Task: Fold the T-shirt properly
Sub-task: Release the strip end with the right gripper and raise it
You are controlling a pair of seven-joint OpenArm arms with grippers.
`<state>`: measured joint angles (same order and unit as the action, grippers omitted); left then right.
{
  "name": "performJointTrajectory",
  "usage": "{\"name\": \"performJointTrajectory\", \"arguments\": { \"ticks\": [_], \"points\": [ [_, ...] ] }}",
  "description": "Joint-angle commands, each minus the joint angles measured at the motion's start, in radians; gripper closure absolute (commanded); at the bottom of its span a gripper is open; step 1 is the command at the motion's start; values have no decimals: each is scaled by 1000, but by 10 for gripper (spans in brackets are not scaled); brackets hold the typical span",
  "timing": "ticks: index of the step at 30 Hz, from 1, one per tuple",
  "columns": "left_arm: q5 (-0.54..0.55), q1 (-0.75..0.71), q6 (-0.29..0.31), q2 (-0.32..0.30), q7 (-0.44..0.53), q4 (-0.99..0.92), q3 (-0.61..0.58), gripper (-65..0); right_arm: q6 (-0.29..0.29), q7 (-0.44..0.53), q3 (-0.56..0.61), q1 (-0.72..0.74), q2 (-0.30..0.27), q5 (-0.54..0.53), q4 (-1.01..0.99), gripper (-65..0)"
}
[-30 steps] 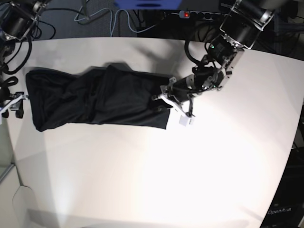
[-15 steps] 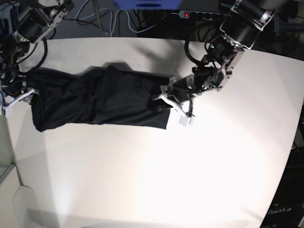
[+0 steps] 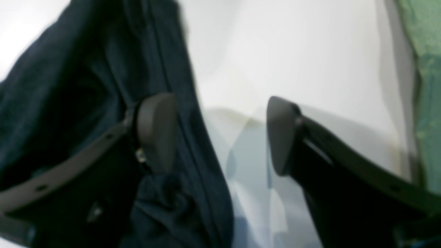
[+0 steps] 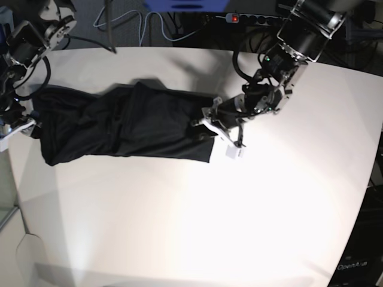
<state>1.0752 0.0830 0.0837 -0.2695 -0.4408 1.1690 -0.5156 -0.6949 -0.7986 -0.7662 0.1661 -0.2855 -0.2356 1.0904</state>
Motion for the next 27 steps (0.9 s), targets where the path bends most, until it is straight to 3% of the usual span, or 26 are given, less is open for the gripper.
{"name": "performJointTrajectory", "arguments": {
  "ticks": [1, 15, 27],
  "points": [
    [-49, -64, -164, -47, -111, -56, -4, -12, -3, -23, 3, 8, -5, 6, 1, -409],
    [-48, -56, -167, -44, -111, -56, -2, -12, -3, -26, 0, -29, 101, 2, 6, -398],
    [-48, -52, -167, -44, -111, -56, -2, -12, -3, -23, -5, -86, 107, 2, 70, -398]
  ]
}}
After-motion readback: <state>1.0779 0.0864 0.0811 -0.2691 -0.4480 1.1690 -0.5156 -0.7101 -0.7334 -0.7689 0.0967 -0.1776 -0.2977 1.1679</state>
